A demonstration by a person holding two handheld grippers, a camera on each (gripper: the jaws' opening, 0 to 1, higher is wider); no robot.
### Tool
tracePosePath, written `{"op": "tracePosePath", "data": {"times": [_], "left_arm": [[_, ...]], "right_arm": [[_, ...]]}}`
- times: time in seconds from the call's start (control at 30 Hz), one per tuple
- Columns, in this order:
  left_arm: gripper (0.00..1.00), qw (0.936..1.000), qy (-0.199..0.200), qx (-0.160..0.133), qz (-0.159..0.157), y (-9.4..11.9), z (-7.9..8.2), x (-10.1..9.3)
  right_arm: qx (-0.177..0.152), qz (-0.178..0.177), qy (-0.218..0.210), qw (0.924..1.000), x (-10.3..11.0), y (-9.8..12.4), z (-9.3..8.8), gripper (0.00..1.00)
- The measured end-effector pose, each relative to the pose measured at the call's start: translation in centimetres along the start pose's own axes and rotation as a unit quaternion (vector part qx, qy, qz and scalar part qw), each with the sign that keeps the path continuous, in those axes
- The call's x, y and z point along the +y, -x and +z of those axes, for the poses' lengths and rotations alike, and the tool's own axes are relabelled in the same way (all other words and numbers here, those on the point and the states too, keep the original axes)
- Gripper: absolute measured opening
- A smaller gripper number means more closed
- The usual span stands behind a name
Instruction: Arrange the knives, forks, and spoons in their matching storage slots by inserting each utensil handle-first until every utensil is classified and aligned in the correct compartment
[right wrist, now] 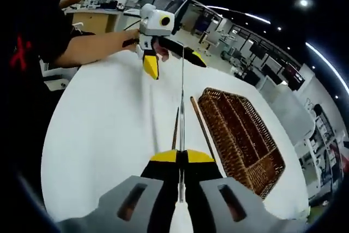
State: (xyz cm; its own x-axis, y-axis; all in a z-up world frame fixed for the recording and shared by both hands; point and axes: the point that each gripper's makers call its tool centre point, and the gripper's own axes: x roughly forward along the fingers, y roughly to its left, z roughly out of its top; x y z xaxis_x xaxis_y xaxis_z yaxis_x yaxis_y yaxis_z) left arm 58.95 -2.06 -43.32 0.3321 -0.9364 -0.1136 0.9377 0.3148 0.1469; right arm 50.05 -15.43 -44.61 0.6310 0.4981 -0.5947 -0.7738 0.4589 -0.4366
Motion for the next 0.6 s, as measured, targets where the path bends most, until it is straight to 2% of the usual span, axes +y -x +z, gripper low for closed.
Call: {"op": "tracePosePath", "data": {"times": [0.17, 0.27, 0.4, 0.47, 0.5, 0.6], "left_arm": [[1.00, 0.9979, 0.042, 0.049, 0.000, 1.3, -1.9, 1.3], [1.00, 0.9971, 0.034, 0.067, 0.011, 1.5, -3.2, 2.1], [1.00, 0.9974, 0.029, 0.065, 0.010, 1.3, -4.2, 1.4], [1.00, 0.9951, 0.014, 0.098, 0.006, 1.5, -5.4, 0.8], [1.00, 0.9957, 0.007, 0.092, 0.008, 1.4, -5.2, 0.3], [1.00, 0.9969, 0.027, 0.074, 0.005, 1.3, -4.7, 0.4]], "right_arm": [[0.007, -0.009, 0.006, 0.9999, -1.0, 0.2, -0.1, 0.00], [0.017, -0.010, 0.010, 0.9998, -1.4, 0.2, -0.3, 0.00], [0.025, -0.010, 0.008, 0.9996, -1.8, 0.2, -0.3, 0.00], [0.027, -0.013, 0.012, 0.9995, -2.1, 0.3, -0.2, 0.00], [0.027, -0.015, 0.016, 0.9994, -2.3, 0.3, -0.1, 0.00], [0.026, -0.014, 0.031, 0.9991, -2.5, 0.4, 0.3, 0.00]]}}
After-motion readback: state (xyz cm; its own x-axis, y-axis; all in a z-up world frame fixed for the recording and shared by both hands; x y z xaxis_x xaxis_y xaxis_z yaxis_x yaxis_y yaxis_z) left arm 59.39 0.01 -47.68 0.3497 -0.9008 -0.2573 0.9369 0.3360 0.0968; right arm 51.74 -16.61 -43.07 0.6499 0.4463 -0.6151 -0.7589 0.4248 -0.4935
